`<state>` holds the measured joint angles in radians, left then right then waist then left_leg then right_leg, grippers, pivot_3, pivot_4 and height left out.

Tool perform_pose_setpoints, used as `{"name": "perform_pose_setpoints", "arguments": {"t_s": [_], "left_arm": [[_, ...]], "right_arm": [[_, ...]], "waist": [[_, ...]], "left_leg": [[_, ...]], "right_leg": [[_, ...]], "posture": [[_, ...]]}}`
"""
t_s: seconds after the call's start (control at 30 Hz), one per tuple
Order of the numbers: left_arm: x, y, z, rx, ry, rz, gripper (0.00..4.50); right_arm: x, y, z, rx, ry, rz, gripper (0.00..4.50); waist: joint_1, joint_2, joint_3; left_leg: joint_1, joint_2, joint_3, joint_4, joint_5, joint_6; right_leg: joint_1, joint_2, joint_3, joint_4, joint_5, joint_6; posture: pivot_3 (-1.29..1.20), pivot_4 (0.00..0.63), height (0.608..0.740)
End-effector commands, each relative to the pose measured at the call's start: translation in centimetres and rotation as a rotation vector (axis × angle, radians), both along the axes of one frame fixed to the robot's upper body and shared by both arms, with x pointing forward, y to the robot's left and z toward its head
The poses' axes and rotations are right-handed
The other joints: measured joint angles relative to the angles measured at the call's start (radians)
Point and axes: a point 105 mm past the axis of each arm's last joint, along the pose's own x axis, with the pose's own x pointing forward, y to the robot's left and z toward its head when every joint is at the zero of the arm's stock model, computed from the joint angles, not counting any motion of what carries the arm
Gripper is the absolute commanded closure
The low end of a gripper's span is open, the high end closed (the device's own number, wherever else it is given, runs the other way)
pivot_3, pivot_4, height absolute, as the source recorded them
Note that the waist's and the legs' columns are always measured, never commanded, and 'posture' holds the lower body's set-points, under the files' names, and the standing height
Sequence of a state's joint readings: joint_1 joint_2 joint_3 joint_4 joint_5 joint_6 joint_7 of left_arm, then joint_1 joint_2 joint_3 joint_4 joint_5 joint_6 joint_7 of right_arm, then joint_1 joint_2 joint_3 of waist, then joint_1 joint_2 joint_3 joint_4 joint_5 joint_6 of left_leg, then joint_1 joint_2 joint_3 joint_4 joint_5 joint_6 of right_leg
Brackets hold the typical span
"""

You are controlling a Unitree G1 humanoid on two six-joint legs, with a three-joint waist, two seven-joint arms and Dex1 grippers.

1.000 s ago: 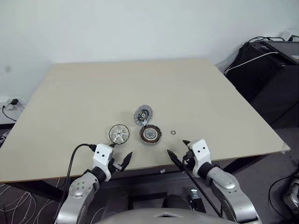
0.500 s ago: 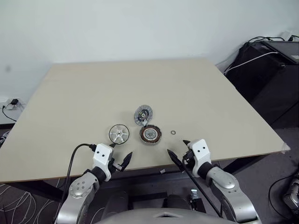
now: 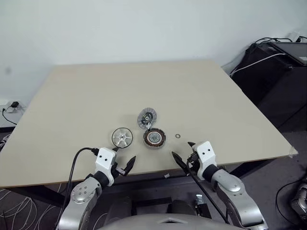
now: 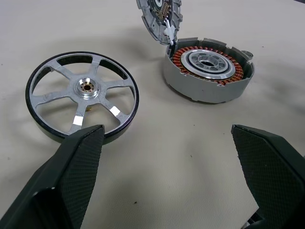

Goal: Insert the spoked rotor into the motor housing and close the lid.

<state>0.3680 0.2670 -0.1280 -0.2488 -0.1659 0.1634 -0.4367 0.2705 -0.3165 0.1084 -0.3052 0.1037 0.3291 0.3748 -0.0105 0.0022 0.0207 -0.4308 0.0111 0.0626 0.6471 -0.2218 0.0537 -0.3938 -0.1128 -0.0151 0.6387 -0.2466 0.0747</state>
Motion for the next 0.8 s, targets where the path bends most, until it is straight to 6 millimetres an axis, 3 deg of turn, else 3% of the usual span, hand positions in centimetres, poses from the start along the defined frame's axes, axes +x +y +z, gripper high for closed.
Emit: {"name": "perform_pose_setpoints", "arguments": {"t_s": [0.03,0.43,0.8], "left_arm": [[0.4,-0.4,1.4,-0.014,-0.064,-0.003,0.0],[0.6,-0.7,1.5,-0.015,-0.067,-0.014,0.0],[0.5,-0.6,1.6,-0.014,-0.07,-0.008,0.0]], "right_arm": [[1.7,-0.6,0.3,-0.059,-0.035,-0.057,0.03],[7.8,-0.4,-1.3,-0.05,-0.011,-0.138,0.03],[9.2,0.4,-2.4,-0.008,0.017,-0.127,0.03]], "waist": [[-0.001,0.0,0.0],[-0.001,0.0,0.0],[-0.003,0.0,0.0]], "left_leg": [[0.0,0.0,0.0,0.0,0.0,0.0],[0.0,-0.001,0.0,0.0,0.0,0.0],[0.0,0.0,0.001,0.001,0.0,0.0]], "right_leg": [[0.0,0.0,0.0,0.0,0.0,0.0],[0.0,0.006,0.0,0.001,0.003,-0.005],[0.0,0.007,0.0,0.002,0.003,-0.005]], "posture": [[0.0,0.0,0.74],[0.0,0.0,0.74],[0.0,0.0,0.74]]}}
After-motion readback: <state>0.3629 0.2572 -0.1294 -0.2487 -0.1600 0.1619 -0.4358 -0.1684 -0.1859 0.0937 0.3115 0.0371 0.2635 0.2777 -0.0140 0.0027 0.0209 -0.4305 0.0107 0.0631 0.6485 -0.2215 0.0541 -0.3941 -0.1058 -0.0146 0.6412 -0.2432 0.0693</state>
